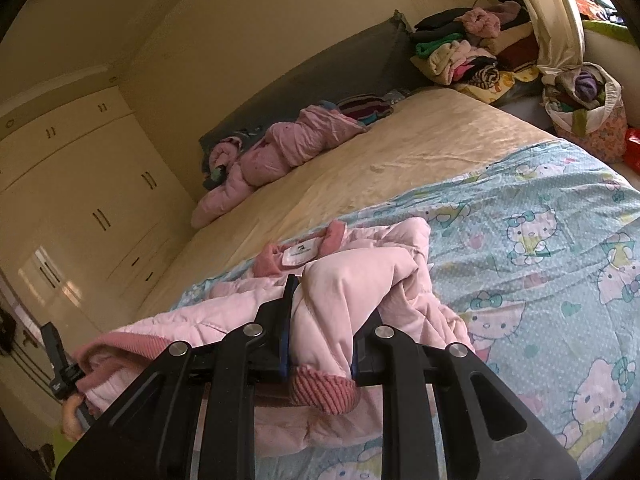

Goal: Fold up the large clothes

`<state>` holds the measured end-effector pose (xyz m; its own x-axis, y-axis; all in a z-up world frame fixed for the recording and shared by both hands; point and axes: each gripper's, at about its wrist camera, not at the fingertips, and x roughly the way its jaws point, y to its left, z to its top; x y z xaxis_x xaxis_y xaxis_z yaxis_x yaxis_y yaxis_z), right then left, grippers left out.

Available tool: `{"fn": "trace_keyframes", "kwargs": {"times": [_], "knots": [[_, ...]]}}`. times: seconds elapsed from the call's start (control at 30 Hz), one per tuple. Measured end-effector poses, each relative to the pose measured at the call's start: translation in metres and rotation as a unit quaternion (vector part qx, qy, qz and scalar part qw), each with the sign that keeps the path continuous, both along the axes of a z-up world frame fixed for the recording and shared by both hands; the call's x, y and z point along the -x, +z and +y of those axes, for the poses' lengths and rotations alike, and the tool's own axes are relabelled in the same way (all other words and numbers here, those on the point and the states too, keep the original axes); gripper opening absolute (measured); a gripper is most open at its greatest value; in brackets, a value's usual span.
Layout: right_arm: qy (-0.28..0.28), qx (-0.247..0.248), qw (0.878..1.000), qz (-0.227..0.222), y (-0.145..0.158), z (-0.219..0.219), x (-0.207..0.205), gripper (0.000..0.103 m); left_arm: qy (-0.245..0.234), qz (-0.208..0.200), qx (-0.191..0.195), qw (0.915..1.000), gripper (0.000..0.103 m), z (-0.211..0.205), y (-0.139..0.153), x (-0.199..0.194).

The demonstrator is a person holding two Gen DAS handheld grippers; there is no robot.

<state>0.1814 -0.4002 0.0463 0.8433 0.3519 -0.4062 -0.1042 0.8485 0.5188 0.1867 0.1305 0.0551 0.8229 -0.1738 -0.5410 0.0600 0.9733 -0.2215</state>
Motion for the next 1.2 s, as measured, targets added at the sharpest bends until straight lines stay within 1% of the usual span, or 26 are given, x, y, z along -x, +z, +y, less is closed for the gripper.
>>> {"fn": "trace_keyframes", "kwargs": {"times": [0.13,0.27,0.47,0.57,0.73,0.87,1.03,1.2], "knots": [[-0.016,-0.008,1.000,0.007,-0.007,-0.003,-0.016,0.019,0.010,-0.001,0.015,0.9998,0.016,0.001,-0.003,-0.014],[-0.026,-0.012,0.999,0.014,-0.013,-0.004,-0.032,0.019,0.016,0.000,0.045,0.9989,0.017,0.007,-0.009,-0.030],[-0.037,-0.004,0.999,0.017,-0.017,-0.004,-0.056,0.019,0.034,0.002,0.063,0.9974,0.018,0.010,-0.018,-0.053],[-0.046,0.000,0.999,0.023,-0.019,-0.002,-0.071,0.019,0.049,0.004,0.081,0.9954,0.018,0.013,-0.024,-0.064],[-0.058,0.012,0.998,0.033,-0.027,0.001,-0.095,0.019,0.075,0.011,0.104,0.9918,0.019,0.018,-0.041,-0.082],[-0.067,0.021,0.996,0.050,-0.036,0.004,-0.117,0.019,0.080,0.014,0.112,0.9904,0.021,0.019,-0.051,-0.093],[-0.075,0.029,0.994,0.072,-0.051,0.009,-0.141,0.020,0.072,0.021,0.108,0.9913,0.022,0.020,-0.063,-0.101],[-0.084,0.011,0.993,0.078,-0.063,0.010,-0.153,0.023,0.074,0.026,0.117,0.9901,0.023,0.019,-0.073,-0.107]]}}
